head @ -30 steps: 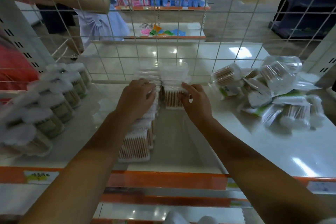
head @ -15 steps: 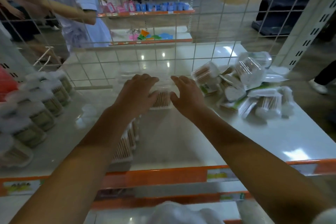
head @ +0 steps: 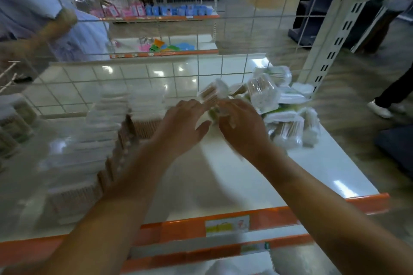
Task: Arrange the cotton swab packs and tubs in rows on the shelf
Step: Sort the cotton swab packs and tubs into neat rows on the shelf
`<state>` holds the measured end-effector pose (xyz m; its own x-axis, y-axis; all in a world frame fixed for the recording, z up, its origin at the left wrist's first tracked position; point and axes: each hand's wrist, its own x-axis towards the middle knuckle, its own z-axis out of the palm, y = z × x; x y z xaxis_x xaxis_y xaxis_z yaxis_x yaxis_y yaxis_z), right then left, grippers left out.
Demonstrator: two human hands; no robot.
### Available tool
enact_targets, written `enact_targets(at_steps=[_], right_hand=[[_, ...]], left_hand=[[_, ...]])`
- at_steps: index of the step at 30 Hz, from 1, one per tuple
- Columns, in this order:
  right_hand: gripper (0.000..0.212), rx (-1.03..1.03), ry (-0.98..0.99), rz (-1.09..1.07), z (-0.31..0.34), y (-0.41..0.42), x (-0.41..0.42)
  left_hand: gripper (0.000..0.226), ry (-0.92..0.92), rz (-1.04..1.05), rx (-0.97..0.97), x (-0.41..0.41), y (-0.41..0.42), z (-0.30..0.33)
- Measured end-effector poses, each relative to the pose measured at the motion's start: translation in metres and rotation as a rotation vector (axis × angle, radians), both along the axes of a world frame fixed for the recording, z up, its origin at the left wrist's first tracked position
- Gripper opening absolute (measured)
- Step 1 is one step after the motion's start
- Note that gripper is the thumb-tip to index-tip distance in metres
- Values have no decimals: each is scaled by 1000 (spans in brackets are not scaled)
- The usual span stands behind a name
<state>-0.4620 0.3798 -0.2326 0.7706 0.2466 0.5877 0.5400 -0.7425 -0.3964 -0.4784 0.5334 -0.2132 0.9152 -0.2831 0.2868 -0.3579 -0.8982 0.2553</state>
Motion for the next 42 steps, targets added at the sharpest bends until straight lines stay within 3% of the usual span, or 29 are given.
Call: enact_targets(at_steps=[5, 9, 12, 16, 24, 38, 42], right_hand=[[26, 193, -145, 28, 13, -31, 2], [16, 232, -232, -73, 32, -56, 22], [23, 219, -71, -236, 47, -69, 40], [55, 24, 316, -387, 54, -80, 59], [57, -81, 502, -364, 44, -77, 56], [36, 78, 406, -385, 38, -71, 33], [37, 162, 329, -343, 38, -71, 20]], left_hand=[[34, -49, -53, -70, 7, -31, 6], [34, -11, -40, -88, 24, -48, 15], [37, -35, -54, -100, 36, -59, 20], [43, -29, -47, -126, 42, -72, 21], [43, -1, -58, -144, 42, -75, 14], [34, 27, -44, -222, 25, -67, 4], [33, 52, -77, -383, 14, -66, 7]])
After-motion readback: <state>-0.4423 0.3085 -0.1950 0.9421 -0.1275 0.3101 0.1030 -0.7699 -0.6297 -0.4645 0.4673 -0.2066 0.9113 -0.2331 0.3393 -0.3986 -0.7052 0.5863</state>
